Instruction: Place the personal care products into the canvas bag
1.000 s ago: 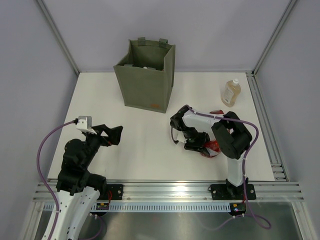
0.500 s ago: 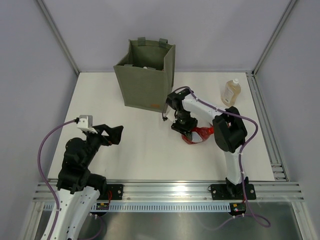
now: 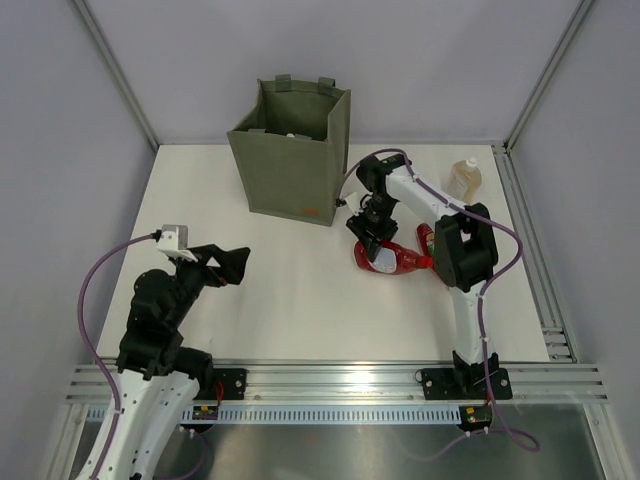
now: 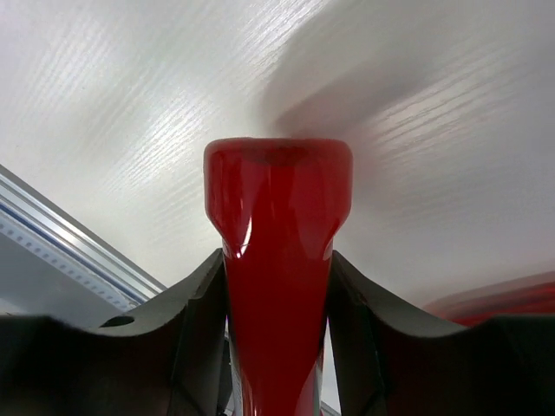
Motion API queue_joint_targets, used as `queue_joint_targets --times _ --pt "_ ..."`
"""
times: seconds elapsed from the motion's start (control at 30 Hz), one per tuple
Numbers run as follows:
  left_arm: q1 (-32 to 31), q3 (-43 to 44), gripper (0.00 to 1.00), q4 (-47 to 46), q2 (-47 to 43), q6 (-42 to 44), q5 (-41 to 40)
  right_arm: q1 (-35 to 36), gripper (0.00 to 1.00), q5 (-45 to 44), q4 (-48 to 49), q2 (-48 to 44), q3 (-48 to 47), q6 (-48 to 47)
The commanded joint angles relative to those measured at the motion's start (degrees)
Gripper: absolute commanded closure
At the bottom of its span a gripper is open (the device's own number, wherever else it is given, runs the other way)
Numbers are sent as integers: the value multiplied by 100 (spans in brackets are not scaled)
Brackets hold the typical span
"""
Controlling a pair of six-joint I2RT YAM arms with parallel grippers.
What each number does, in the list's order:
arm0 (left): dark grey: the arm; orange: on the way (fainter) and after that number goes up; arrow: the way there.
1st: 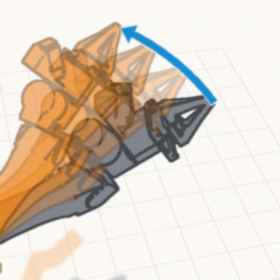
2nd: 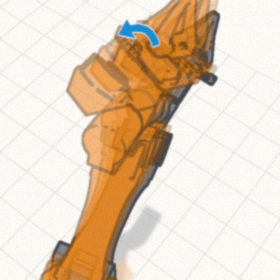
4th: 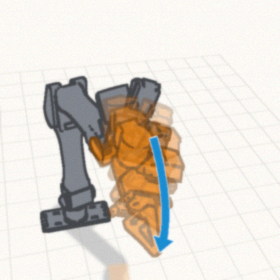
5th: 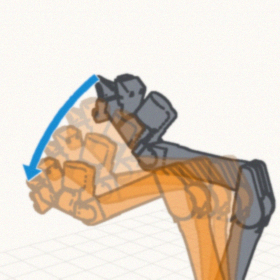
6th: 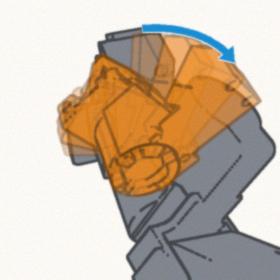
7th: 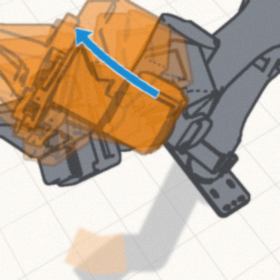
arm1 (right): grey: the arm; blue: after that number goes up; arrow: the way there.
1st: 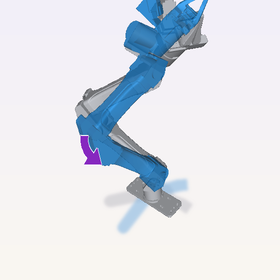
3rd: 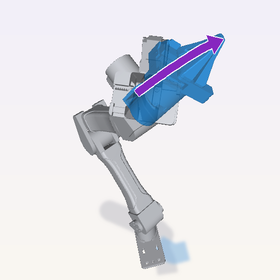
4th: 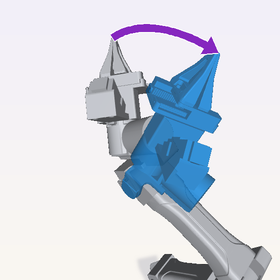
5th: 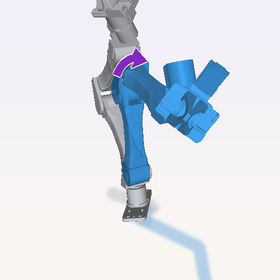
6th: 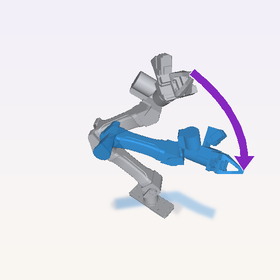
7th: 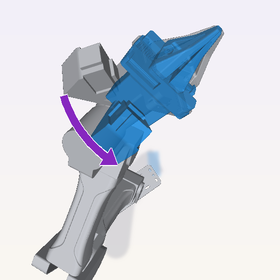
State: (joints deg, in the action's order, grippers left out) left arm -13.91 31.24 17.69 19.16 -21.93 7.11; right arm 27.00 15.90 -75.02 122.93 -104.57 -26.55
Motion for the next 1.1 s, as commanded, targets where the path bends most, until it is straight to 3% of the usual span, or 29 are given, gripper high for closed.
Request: queue_joint_targets --times 0.0,0.23,0.4,0.5,0.53,0.67,0.83,0.97,1.07 --pt "-15 -75 1 -451 18 -101 132 -72 100 459 -858 -375 -266 132" --pt "-15 -127 1 -557 62 -162 132 -64 100 -253 1671 -1113 701 448" --pt "-15 -66 1 -398 9 -145 45 -55 94 -878 1983 -1131 1114 475" --pt "-15 -101 1 -381 -70 -162 9 32 77 -1132 1878 -1201 1404 274" --pt "-15 -127 1 -398 -70 -180 1 68 61 -1246 1886 -1306 1614 229" --pt "-15 -163 1 -503 -35 -215 9 138 29 -1265 1983 -1518 2072 71" --pt "-15 -92 1 -512 44 -180 36 147 5 -1063 1956 -1632 2511 -52" --pt "-24 -75 1 -512 44 -171 27 156 6 -1010 2167 -1650 2749 -114" --pt "-15 -57 1 -495 53 -188 18 147 29 -870 2378 -1641 2864 -88"
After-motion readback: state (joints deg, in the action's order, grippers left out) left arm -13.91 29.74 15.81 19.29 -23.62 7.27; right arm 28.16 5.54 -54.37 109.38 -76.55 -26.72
